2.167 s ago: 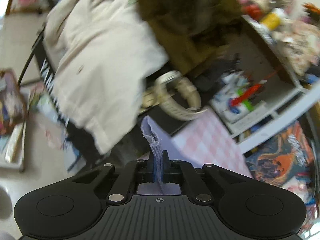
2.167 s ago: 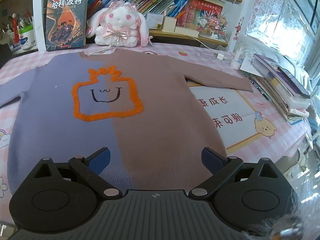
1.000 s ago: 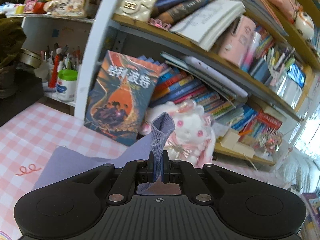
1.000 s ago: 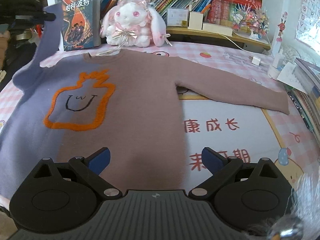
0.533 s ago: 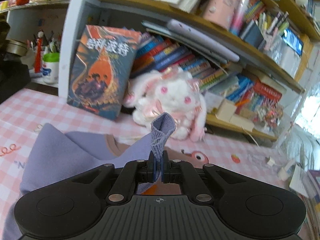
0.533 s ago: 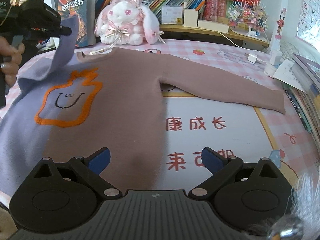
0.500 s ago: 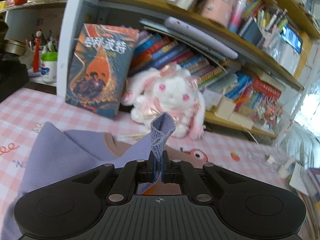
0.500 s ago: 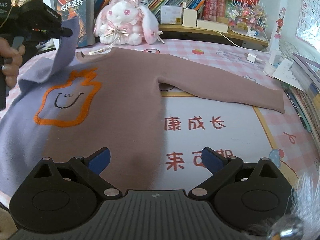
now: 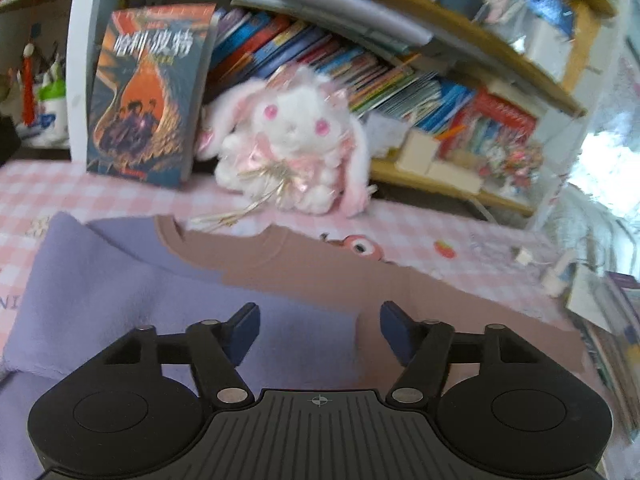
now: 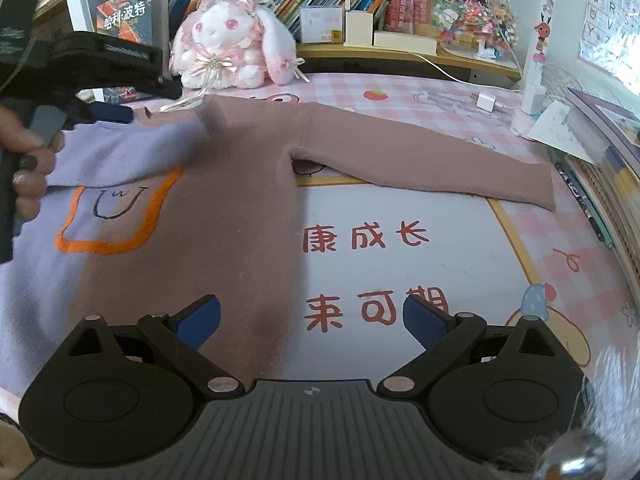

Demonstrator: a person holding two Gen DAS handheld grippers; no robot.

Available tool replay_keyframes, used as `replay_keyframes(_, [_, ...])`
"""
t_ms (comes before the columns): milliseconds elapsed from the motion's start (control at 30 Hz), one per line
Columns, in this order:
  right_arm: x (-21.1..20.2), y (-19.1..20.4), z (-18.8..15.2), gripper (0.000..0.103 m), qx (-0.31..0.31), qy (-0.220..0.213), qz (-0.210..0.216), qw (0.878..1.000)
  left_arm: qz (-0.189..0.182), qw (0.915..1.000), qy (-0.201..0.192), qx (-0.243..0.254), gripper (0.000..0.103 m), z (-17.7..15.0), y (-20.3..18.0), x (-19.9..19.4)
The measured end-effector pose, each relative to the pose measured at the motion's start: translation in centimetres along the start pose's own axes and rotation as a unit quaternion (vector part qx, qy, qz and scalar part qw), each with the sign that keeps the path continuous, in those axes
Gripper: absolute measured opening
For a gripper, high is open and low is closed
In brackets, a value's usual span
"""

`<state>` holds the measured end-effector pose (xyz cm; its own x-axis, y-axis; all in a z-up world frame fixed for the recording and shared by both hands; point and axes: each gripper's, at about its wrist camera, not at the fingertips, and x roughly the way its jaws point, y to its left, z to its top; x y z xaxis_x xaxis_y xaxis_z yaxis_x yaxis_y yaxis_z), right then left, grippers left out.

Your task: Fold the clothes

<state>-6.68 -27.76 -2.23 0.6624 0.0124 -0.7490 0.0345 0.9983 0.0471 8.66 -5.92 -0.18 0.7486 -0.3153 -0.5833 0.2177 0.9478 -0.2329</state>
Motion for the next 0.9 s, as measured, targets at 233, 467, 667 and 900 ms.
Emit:
replay_keyframes(233, [0.5, 0.3, 0.1, 0.098, -0.001, 0.003, 0.021, 1.0, 0.065, 0.9975, 0.007, -0.026, 0.069, -2.2, 4.3, -3.6])
replay_keyframes(467, [1.2, 0.7, -0.1, 0.098, 0.025, 0.018, 0.029, 0.999, 0.162, 0.9859, 0.026, -0.033, 0.069, -5.6, 10.0, -8.3])
replay_keyframes(667, [0.8, 0.8, -0.6, 0.092, 0.051, 0.028, 0.008, 0.998, 0.2, 0.9789, 0.039, -0.011, 0.069, -6.8, 13.0, -10.1])
replay_keyframes(900, [0.3, 1.9, -1.9, 0.049, 0.058, 0.056, -0.011, 0.997, 0.198, 0.9771, 0.07, -0.034, 0.069, -7.5, 15.5, -10.0])
